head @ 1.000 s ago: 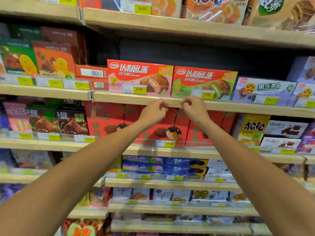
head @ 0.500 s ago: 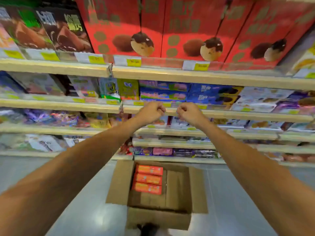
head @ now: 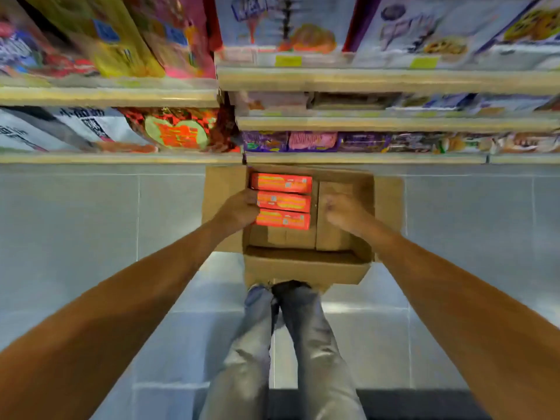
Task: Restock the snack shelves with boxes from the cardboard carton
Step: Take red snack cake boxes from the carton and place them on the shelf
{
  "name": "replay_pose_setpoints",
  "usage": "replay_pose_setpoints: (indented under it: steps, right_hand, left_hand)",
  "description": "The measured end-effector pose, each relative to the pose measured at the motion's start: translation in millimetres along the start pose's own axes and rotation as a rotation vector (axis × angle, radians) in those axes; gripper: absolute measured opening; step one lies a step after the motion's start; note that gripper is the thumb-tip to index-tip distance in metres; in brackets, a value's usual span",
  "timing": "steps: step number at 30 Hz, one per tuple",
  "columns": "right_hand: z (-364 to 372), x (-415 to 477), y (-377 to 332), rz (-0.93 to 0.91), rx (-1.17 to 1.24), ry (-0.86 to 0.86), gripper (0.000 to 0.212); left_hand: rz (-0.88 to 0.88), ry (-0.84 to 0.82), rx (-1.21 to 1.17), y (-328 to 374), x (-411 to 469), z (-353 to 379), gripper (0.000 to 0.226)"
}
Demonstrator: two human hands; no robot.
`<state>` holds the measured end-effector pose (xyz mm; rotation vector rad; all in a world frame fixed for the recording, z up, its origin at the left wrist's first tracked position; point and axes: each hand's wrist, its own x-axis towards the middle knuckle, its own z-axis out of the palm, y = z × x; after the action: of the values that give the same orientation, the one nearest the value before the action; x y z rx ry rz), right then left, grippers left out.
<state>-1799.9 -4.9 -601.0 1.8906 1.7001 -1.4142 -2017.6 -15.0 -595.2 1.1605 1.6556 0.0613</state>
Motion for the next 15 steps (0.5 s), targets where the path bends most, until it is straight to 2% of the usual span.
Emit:
replay_pose_setpoints:
  steps: [3,5,7,9,10,12,15]
  right_hand:
    - [39,40,32,-0.003,-0.053,-0.048,0.018]
    - [58,63,50,0.004,-0.051,-0.06,0.033]
    - [78,87,71,-0.002,-0.064,-0.073,0.031]
    - [94,106,84,-0.003,-0.057,-0.052,0.021]
    - [106,122,97,0.003,-0.054,-0.054,0.02]
    - [122,145,110,-0.015,-0.065,-0.045,0.034]
    - [147,188,134,-0.018,-0.157,-0.063,0.034]
  left_hand:
    - [-0.025,-0.019,0.084,-44,30,35,0.025]
    - [-0.022,-0.038,0.104,-67,52,59,0.021]
    - [-0.082,-0.138,0.232,-92,78,91,0.042]
    - [-0.096,-0.215,0.414,-107,100,115,0.062]
    - [-0.084,-0.238,0.47,-114,115,130,0.066]
    - [-0.036,-0.232,0.516,-123,138,148,0.069]
    - [0.009,-0.212,0.534,-141,179,174,0.072]
